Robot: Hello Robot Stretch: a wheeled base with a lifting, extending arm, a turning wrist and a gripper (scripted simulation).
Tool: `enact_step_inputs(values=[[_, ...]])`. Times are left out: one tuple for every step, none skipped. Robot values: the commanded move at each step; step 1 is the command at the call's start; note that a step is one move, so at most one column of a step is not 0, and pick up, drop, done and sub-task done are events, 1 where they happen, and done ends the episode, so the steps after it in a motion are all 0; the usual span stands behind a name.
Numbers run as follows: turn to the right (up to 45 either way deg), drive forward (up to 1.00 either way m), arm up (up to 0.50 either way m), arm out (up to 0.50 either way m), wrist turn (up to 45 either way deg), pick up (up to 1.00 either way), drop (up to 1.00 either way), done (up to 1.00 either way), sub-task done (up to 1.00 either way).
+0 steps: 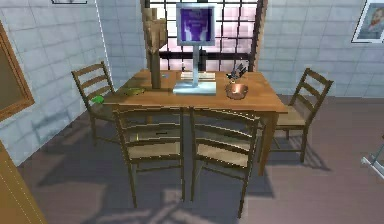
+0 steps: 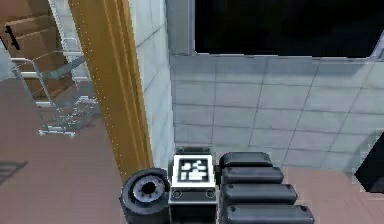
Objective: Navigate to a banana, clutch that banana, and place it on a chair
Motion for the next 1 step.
enact_step_inputs(values=[[0.0,0.40,0.00,0.00,0.0,0.00,0.00,0.00,0.00]])
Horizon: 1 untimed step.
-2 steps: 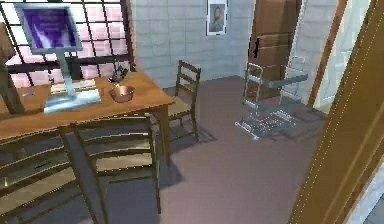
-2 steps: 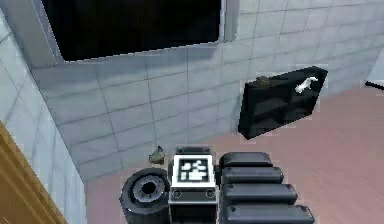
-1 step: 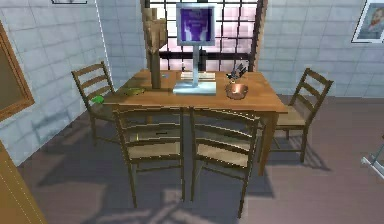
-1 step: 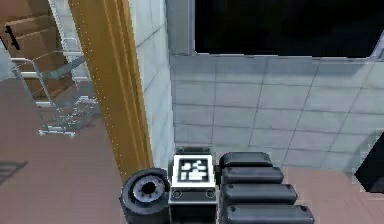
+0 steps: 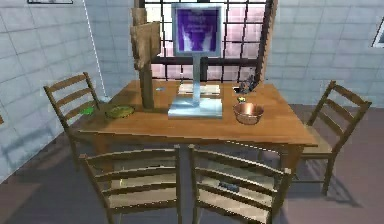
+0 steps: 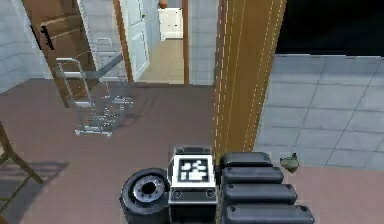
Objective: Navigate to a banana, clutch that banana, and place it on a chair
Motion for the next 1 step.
enact_step_inputs(values=[[-45.0,0.00,0.00,0.00,0.0,0.00,0.00,0.00,0.00]])
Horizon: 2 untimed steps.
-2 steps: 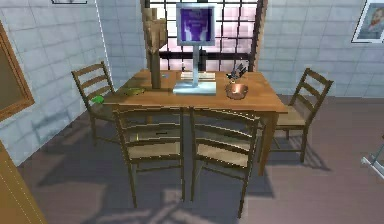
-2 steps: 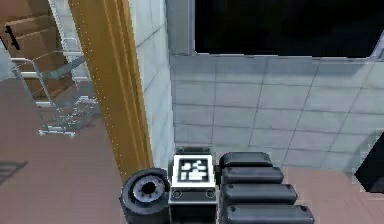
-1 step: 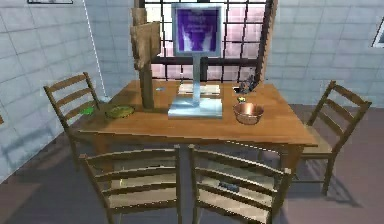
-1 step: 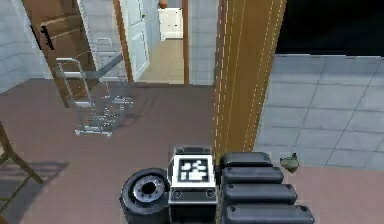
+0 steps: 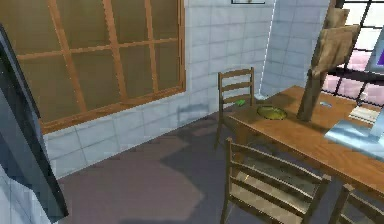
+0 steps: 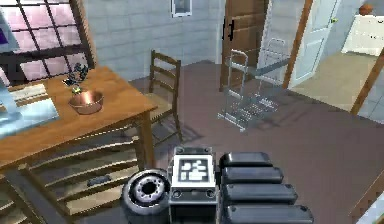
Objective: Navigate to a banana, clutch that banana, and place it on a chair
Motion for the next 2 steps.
enact_step_inputs(values=[[-12.0,0.00,0.00,0.00,0.0,0.00,0.00,0.00,0.00],[0.0,0.70,0.00,0.00,0.0,0.00,0.00,0.00,0.00]])
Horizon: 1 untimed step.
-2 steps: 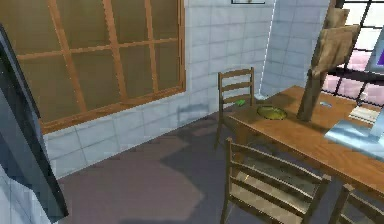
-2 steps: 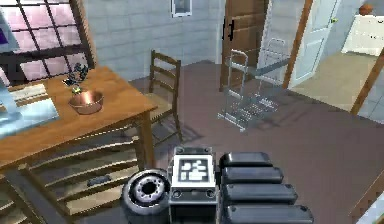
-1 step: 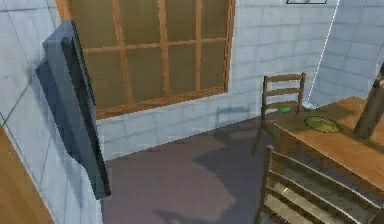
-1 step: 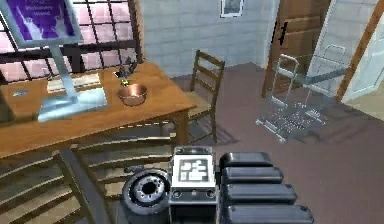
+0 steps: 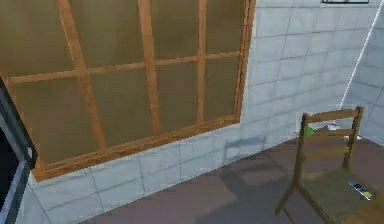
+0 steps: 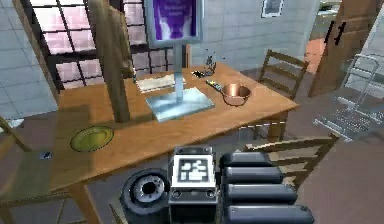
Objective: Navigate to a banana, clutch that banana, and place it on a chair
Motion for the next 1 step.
enact_step_inputs(values=[[45.0,0.00,0.00,0.00,0.0,0.00,0.00,0.00,0.00]])
